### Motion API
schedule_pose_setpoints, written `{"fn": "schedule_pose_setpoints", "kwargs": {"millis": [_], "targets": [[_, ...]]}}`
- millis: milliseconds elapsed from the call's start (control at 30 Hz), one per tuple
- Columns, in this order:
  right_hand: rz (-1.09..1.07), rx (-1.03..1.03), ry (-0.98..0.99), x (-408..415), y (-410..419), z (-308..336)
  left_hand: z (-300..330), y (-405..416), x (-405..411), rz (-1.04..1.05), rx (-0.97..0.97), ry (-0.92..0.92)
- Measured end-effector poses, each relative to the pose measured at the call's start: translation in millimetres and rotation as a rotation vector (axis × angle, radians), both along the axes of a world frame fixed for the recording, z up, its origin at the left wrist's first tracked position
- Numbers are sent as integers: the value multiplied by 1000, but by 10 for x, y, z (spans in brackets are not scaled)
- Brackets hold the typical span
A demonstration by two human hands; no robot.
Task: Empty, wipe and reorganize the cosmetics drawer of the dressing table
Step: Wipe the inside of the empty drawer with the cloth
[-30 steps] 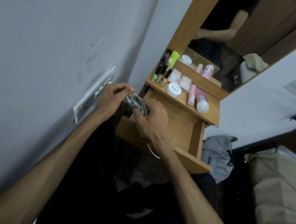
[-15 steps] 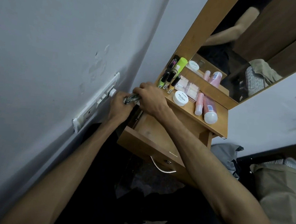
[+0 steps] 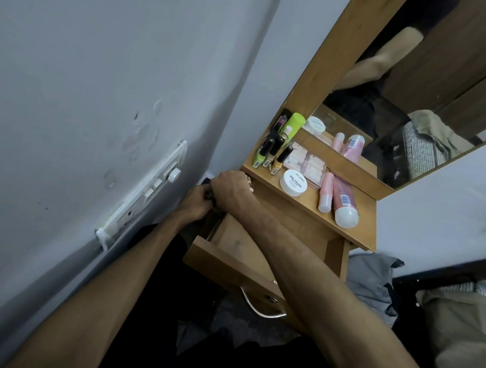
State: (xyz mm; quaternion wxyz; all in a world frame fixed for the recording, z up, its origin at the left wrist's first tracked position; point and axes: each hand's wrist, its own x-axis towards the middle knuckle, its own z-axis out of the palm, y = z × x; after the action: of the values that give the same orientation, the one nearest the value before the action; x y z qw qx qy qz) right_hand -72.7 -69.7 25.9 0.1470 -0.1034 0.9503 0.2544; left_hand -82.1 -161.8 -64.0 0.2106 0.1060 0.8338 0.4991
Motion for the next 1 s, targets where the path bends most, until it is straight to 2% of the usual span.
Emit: {"fn": "schedule_pose_setpoints", "kwargs": {"millis": [467,933,1000], "targets": [[-39,-135,-116,414,-411,-4,65,-470,257,-258,-131,-57],[-143,-314,-243,674,-565,49,-80,-704,279,-448,-210,-79],[-140,-335,-253,699,-580,35,-94,-723,301,-415,-227,-84]]}}
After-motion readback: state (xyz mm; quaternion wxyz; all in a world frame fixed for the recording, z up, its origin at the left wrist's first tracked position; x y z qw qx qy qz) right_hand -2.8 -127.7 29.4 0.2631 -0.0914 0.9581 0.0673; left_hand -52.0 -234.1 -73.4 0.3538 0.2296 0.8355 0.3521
